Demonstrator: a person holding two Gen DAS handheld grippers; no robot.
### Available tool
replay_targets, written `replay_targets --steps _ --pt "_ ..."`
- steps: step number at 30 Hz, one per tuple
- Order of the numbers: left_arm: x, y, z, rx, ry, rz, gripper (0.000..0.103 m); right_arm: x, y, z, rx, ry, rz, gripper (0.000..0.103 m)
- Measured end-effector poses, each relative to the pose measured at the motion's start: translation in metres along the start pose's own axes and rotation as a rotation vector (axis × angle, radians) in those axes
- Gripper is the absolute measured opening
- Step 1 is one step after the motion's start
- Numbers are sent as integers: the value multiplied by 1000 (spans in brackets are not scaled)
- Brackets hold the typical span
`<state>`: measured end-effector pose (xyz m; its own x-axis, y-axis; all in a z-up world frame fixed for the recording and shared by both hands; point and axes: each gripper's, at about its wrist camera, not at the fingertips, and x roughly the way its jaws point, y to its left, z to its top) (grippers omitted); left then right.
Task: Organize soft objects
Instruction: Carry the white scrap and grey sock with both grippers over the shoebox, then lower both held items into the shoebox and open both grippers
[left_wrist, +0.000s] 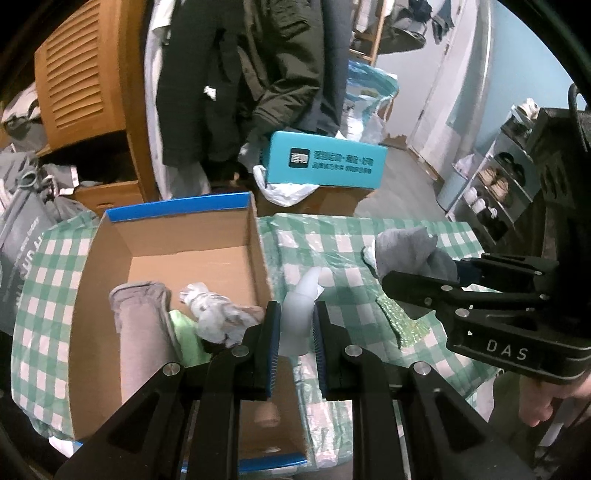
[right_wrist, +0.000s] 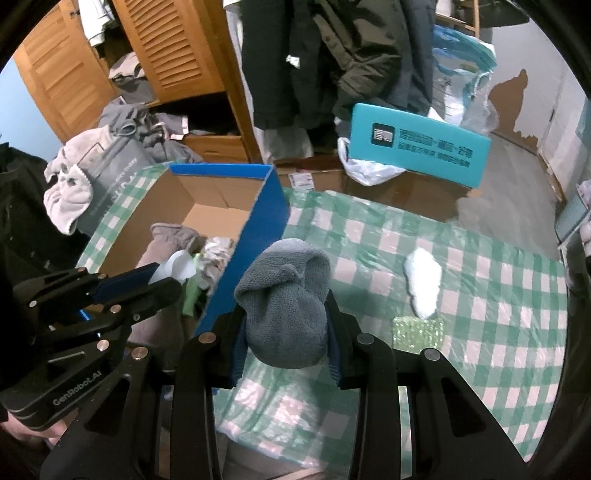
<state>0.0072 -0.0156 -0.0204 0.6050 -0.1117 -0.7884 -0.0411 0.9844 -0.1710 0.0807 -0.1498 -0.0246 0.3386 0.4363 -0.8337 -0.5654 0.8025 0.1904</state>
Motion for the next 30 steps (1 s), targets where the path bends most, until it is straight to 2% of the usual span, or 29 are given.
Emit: replay_targets --steps 14,30 --pt "-3 53 -7 -96 3 31 17 25 50 22 -70 26 34 34" --pt "5 106 -19 -197 42 75 17 64 96 33 -144 95 72 34"
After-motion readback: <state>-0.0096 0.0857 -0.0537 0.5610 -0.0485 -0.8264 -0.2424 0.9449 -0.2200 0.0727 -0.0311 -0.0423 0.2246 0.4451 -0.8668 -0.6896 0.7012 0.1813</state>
